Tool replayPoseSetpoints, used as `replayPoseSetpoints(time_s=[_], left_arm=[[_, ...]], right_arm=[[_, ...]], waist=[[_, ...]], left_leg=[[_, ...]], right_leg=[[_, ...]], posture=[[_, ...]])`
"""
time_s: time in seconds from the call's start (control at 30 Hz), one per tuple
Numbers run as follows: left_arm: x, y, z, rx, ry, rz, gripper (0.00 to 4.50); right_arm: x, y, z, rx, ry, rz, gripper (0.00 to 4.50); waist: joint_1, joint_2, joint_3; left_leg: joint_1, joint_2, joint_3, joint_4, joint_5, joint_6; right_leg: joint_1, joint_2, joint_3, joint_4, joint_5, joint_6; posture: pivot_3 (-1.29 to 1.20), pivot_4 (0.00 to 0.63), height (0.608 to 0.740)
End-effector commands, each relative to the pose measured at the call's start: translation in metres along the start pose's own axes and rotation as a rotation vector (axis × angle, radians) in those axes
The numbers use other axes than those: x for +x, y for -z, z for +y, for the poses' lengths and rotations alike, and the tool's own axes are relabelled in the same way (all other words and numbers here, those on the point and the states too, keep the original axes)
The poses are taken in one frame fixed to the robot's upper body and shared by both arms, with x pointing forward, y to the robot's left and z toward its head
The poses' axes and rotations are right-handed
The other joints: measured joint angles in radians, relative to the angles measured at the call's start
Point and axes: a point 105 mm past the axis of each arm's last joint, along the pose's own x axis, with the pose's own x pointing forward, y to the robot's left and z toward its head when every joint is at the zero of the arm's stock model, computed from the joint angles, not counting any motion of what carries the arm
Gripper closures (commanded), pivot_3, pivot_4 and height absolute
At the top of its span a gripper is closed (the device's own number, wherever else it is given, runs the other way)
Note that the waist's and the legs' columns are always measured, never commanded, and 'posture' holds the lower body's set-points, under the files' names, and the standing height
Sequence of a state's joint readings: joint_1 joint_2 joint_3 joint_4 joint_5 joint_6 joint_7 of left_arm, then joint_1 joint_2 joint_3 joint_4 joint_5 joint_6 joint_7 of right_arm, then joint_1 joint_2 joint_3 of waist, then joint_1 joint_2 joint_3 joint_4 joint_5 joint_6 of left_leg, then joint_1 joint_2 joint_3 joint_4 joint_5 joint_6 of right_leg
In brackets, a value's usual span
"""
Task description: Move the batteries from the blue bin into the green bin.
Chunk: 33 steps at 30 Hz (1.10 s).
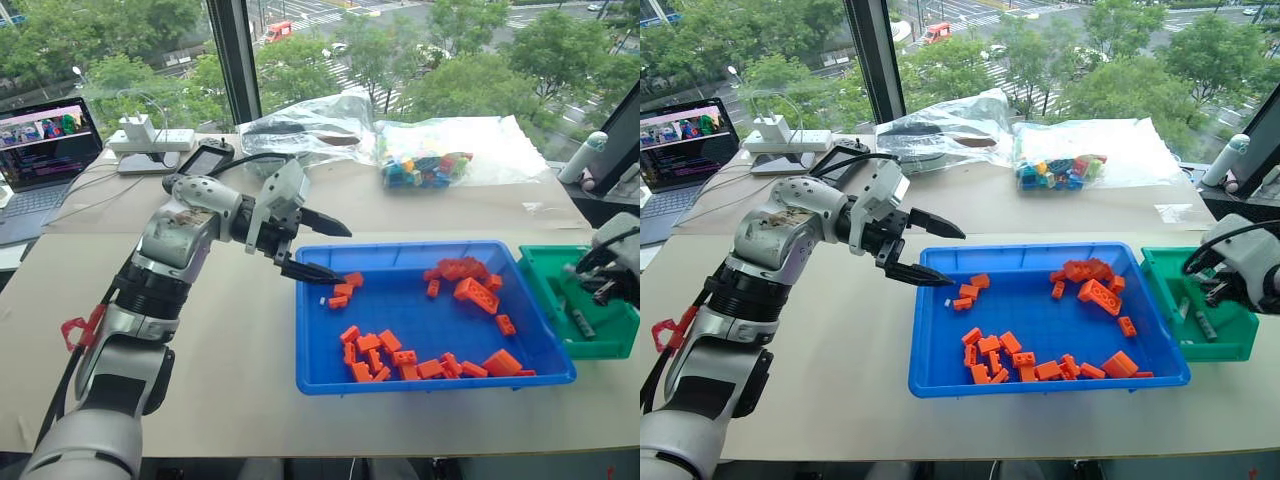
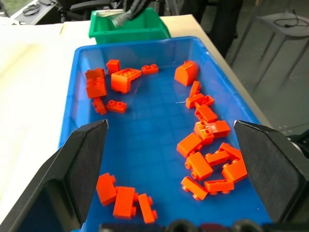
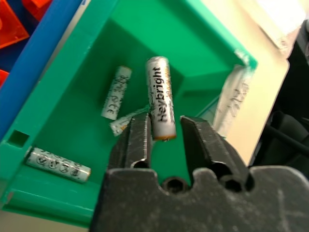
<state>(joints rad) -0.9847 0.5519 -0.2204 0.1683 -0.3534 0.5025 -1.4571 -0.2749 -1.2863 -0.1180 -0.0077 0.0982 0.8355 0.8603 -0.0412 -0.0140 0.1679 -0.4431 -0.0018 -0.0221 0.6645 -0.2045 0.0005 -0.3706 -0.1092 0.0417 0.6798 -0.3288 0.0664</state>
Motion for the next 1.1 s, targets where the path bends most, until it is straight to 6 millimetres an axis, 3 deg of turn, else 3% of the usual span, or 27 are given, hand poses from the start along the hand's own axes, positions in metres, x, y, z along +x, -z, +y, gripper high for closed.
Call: replayPoseSetpoints(time_s=[0.03, 0.17, 0.23, 0.37, 0.5, 0.6, 0.73, 0.83, 1.1], left_arm=[[-0.001, -0.011, 0.006, 0.065, -0.045, 0.002, 0.00], [-0.003, -0.006, 0.014, 0.080, -0.129, 0.025, 0.00], [-0.009, -0.011, 0.020, 0.095, -0.194, -0.009, 0.00], [-0.024, -0.018, 0.028, 0.104, -0.317, -0.083, 0.00], [-0.052, 0.004, 0.041, 0.035, -0.532, -0.080, 0.00], [-0.060, 0.015, 0.039, 0.027, -0.591, -0.066, 0.00], [-0.072, 0.035, 0.027, -0.037, -0.647, -0.065, 0.00], [-0.078, 0.048, 0.020, -0.111, -0.703, -0.097, 0.00], [-0.068, 0.072, 0.011, -0.251, -0.726, -0.117, 0.00]], right_arm=[[-0.017, -0.013, -0.022, -0.030, 0.106, -0.048, 1.74], [-0.029, -0.028, -0.027, -0.052, 0.131, -0.110, 0.34], [-0.040, -0.045, -0.022, -0.030, 0.091, -0.207, 0.03], [-0.059, -0.071, -0.009, -0.036, 0.027, -0.464, 0.03], [-0.064, -0.052, 0.011, 0.195, -0.063, -0.637, 0.03], [-0.066, -0.047, 0.023, 0.308, -0.109, -0.676, 0.03], [-0.066, -0.053, 0.041, 0.343, -0.080, -0.761, 0.03], [-0.061, -0.047, 0.053, 0.362, -0.159, -0.751, 0.03], [-0.050, -0.037, 0.055, 0.321, -0.159, -0.681, 0.03]], waist=[[0.001, 0.000, 0.000], [0.002, 0.000, 0.000], [0.003, 0.000, 0.000], [0.000, 0.000, 0.000], [0.007, -0.003, -0.001], [0.016, -0.003, -0.001], [0.020, -0.003, -0.001], [0.023, -0.003, -0.001], [0.028, -0.003, -0.001]], left_leg=[[0.000, 0.000, 0.000, 0.000, 0.000, 0.000], [0.000, 0.000, 0.000, 0.000, 0.000, 0.000], [0.000, 0.000, 0.000, 0.000, 0.000, 0.000], [0.000, 0.000, -0.001, 0.000, 0.000, 0.000], [0.000, 0.001, -0.003, 0.000, 0.000, 0.000], [0.000, -0.001, -0.002, 0.000, 0.000, 0.000], [0.001, 0.000, -0.002, 0.000, 0.000, -0.001], [0.001, 0.000, -0.001, 0.000, 0.000, -0.001], [0.001, -0.001, -0.001, 0.000, 0.000, -0.001]], right_leg=[[0.000, 0.000, 0.000, 0.000, 0.000, 0.000], [0.000, 0.000, 0.000, 0.000, 0.000, 0.000], [0.000, 0.000, 0.000, 0.000, 0.000, 0.000], [0.000, 0.000, 0.000, 0.000, 0.000, 0.000], [0.002, 0.001, -0.002, 0.000, 0.000, 0.000], [0.002, -0.001, -0.001, 0.000, 0.000, 0.000], [0.002, -0.001, -0.001, 0.001, 0.000, 0.000], [0.002, 0.000, -0.001, 0.001, 0.000, 0.000], [0.002, -0.001, -0.001, 0.000, 0.000, 0.000]], posture=[[0.00, 0.150, 0.737], [0.00, 0.150, 0.737], [0.00, 0.150, 0.737], [0.00, 0.150, 0.737], [0.00, 0.150, 0.737], [0.00, 0.150, 0.737], [0.00, 0.150, 0.737], [0.00, 0.150, 0.737], [0.00, 0.150, 0.737]])
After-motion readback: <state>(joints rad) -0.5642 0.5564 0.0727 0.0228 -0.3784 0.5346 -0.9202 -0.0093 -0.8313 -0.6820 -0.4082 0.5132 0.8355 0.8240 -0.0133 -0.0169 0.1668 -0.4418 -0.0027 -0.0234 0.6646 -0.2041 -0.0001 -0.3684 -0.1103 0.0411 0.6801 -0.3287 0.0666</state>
